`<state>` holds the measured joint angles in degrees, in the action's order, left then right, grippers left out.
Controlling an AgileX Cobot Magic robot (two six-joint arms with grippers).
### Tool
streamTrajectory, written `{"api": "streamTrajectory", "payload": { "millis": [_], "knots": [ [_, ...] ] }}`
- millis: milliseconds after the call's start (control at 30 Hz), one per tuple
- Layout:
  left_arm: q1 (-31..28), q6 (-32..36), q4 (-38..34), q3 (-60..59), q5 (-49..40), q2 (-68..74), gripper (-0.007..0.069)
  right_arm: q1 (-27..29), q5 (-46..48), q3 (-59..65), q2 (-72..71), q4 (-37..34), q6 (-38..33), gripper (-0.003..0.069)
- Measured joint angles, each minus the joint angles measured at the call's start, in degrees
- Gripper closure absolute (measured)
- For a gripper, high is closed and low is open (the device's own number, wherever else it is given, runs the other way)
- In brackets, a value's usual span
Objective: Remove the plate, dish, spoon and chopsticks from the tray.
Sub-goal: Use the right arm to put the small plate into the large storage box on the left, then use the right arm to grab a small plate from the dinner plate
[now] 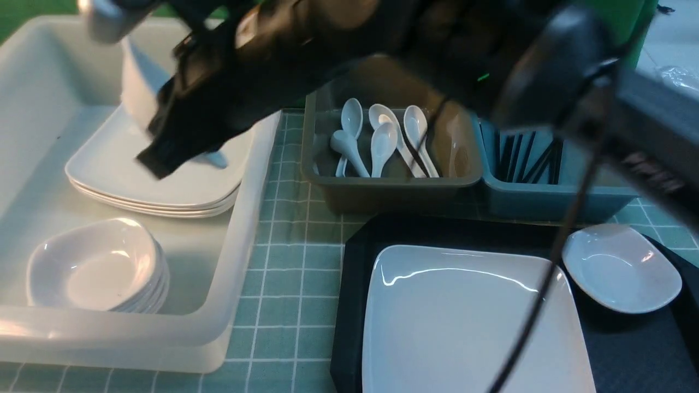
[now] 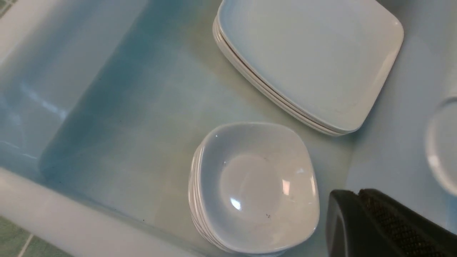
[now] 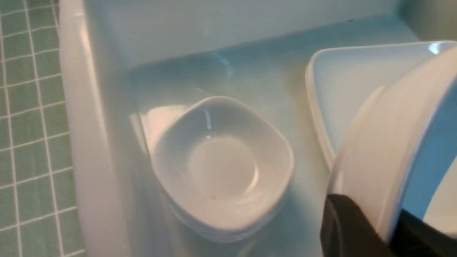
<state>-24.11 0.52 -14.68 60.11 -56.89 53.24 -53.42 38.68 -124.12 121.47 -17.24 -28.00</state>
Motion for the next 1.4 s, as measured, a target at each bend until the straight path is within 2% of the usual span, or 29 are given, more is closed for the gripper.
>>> {"api": "streamTrajectory", "payload": {
  "millis": [200, 433, 533, 567, 733, 800, 967, 1067, 1133, 1167, 1200, 1233, 1267, 1333, 1367, 1400],
  "knots": [
    [0.0, -0.52, 1.84, 0.0, 0.07, -1.91, 0.0613, -4.59, -2.17, -5.19, 9.35, -0.08, -0.14, 0.0594],
    [0.25, -0.88, 2.31, -0.18, 0.13, -2.1, 0.0613, -6.42, -4.48, -5.43, 12.39, 0.03, -1.02, 0.0573],
    [0.36, -0.88, 2.31, -0.46, 0.13, -2.1, 0.0613, -6.41, -4.38, -5.49, 12.74, 0.08, -1.09, 0.0481],
    [0.36, -0.9, 2.31, -0.46, 0.13, -2.1, 0.0613, -6.55, -4.07, -5.56, 12.74, 0.08, -1.09, 0.0408],
    [0.46, -0.9, 2.31, -0.46, 0.24, -2.1, 0.0613, -7.11, -1.86, -5.62, 12.68, 0.08, -0.83, 0.0185],
    [0.9, -0.9, 2.53, -0.46, 0.29, -2.1, 0.0613, -7.22, 0.38, -5.62, 11.86, 0.51, 0.36, 0.0119],
    [4.05, -0.85, 3.2, -0.46, 0.29, -2.1, 0.0613, -7.22, 8.12, -5.62, 7.24, 3.52, 4.72, 0.0083],
    [7.94, -0.52, 3.59, -0.46, 0.35, -2.1, 0.0613, -7.22, 14.99, -5.77, 2.48, 11.73, 9.7, 0.013],
    [11.56, -0.52, 3.64, -0.46, 0.36, -2.1, 0.0613, -7.16, 20.22, -5.85, -0.15, 17.81, 12.13, 0.0224],
    [15.43, -0.52, 3.64, -0.46, 0.36, -2.1, 0.0613, -6.54, 25.93, -5.67, -2.66, 26.36, 15.0, 0.0401],
    [16.65, -0.52, 3.64, -0.46, 0.36, -2.04, 0.0613, -6.39, 26.09, -5.67, -2.96, 27.06, 15.39, 0.0423],
    [19.1, -0.52, 3.64, -0.46, 0.36, -1.99, 0.0613, -5.62, 26.19, -4.89, -4.08, 29.33, 16.8, 0.0495],
    [24.69, 0.47, 3.64, -0.49, 0.05, -1.88, 0.0613, -3.22, 26.19, -2.55, -6.64, 31.93, 18.73, 0.058],
    [30.03, 1.07, 3.9, -0.71, -0.12, -1.83, 0.0613, 1.4, 26.19, 2.48, -10.96, 33.34, 21.51, 0.0626],
    [30.57, 1.15, 4.02, -0.71, -0.12, -1.83, 0.0613, 1.88, 26.19, 3.13, -10.96, 33.44, 21.75, 0.0628],
    [34.17, 1.49, 5.18, -1.26, -0.35, -1.83, 0.0613, 5.95, 26.13, 8.97, -14.72, 34.03, 23.3, 0.0636]
  ]
}}
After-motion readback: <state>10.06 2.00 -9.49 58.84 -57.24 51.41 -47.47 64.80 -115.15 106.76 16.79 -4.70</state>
